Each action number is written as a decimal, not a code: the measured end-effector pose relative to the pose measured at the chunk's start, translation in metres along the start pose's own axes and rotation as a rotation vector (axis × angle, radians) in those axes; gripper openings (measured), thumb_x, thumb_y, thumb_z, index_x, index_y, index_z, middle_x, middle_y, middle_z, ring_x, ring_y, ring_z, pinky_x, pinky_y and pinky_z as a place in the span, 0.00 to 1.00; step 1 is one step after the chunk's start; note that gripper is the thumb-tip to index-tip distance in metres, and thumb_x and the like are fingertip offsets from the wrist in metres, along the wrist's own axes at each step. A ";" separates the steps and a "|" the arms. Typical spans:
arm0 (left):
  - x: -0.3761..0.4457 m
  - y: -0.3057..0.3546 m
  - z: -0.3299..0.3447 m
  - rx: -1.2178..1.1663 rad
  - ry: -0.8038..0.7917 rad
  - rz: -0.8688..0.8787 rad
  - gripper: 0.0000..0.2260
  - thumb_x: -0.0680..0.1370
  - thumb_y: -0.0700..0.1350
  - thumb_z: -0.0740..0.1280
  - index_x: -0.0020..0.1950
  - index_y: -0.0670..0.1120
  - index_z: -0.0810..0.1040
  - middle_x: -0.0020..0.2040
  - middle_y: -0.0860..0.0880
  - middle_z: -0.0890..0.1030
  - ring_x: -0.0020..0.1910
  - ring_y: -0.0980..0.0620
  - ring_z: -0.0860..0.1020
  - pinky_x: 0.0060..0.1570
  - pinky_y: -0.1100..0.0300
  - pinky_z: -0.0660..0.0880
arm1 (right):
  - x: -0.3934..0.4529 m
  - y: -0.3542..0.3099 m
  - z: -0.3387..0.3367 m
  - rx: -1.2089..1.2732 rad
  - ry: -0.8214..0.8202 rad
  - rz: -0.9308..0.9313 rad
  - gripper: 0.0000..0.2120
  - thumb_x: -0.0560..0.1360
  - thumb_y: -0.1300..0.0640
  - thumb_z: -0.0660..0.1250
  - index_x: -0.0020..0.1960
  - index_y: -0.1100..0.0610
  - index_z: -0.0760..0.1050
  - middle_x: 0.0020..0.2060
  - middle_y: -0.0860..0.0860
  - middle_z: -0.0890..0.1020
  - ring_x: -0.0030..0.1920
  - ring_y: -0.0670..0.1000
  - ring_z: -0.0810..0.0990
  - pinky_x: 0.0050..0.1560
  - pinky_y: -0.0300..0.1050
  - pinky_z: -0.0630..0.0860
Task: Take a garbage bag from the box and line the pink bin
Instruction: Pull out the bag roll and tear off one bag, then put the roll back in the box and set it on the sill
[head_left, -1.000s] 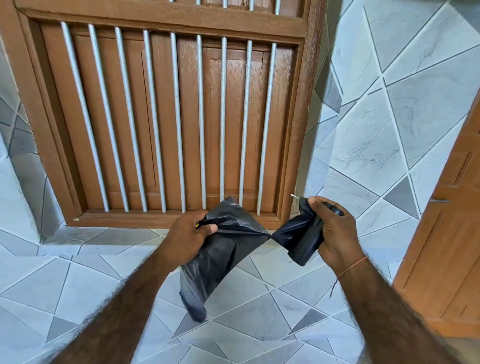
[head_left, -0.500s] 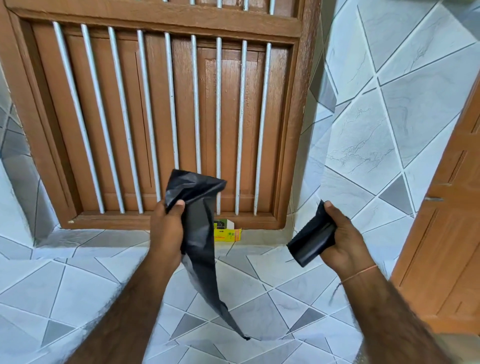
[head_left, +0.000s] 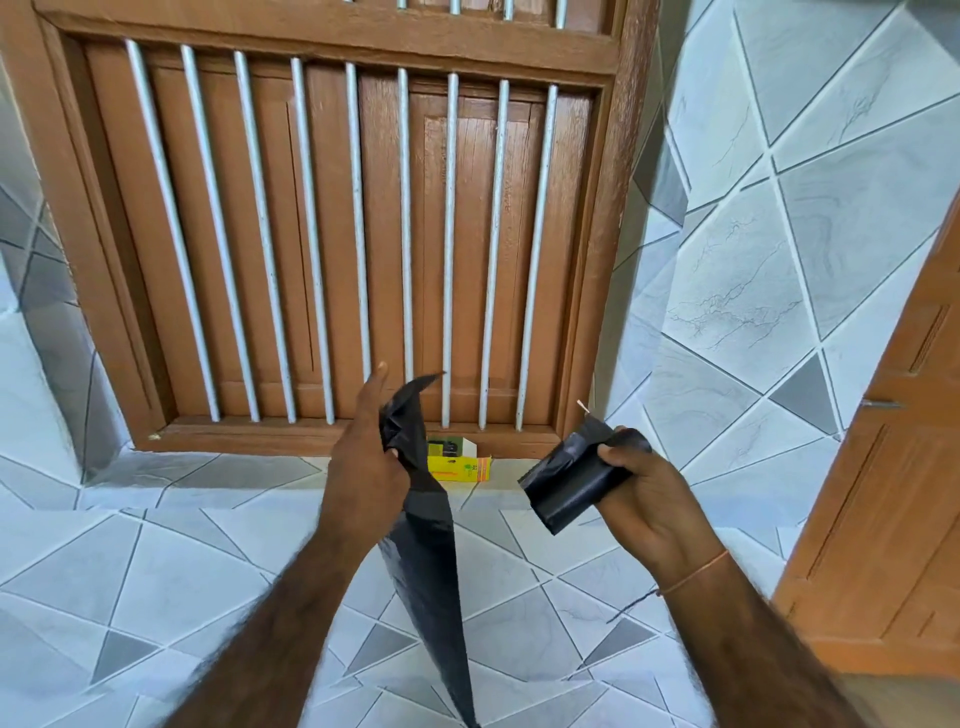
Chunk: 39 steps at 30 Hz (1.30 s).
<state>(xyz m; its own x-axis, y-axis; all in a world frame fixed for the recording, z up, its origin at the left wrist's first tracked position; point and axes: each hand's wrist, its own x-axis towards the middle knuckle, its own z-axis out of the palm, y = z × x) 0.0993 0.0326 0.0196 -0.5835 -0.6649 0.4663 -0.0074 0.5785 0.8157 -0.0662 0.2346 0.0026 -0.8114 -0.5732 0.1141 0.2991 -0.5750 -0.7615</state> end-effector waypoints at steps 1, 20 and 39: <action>0.001 -0.006 -0.002 0.048 0.005 0.026 0.39 0.72 0.25 0.62 0.76 0.55 0.58 0.56 0.52 0.75 0.50 0.52 0.75 0.49 0.61 0.74 | -0.001 0.001 0.000 -0.064 -0.008 -0.005 0.21 0.59 0.66 0.75 0.50 0.61 0.75 0.47 0.60 0.79 0.50 0.61 0.78 0.56 0.55 0.75; 0.018 -0.079 -0.016 0.360 -0.232 0.111 0.25 0.72 0.32 0.60 0.64 0.52 0.75 0.64 0.51 0.75 0.59 0.48 0.75 0.59 0.53 0.74 | -0.021 0.042 0.022 -0.347 0.450 -0.026 0.17 0.66 0.57 0.77 0.49 0.65 0.77 0.49 0.65 0.82 0.50 0.63 0.83 0.42 0.52 0.84; 0.110 -0.090 0.068 0.834 -0.328 0.129 0.20 0.71 0.59 0.57 0.60 0.57 0.76 0.58 0.52 0.79 0.52 0.47 0.79 0.49 0.56 0.75 | 0.094 0.051 -0.031 -0.319 0.438 0.047 0.13 0.77 0.61 0.65 0.61 0.60 0.72 0.56 0.59 0.79 0.55 0.60 0.80 0.54 0.60 0.81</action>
<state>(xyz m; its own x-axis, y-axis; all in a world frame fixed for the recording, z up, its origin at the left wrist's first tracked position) -0.0194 -0.0599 -0.0259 -0.8216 -0.4771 0.3120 -0.4376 0.8786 0.1910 -0.1430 0.1696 -0.0457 -0.9545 -0.2582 -0.1492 0.2281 -0.3102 -0.9229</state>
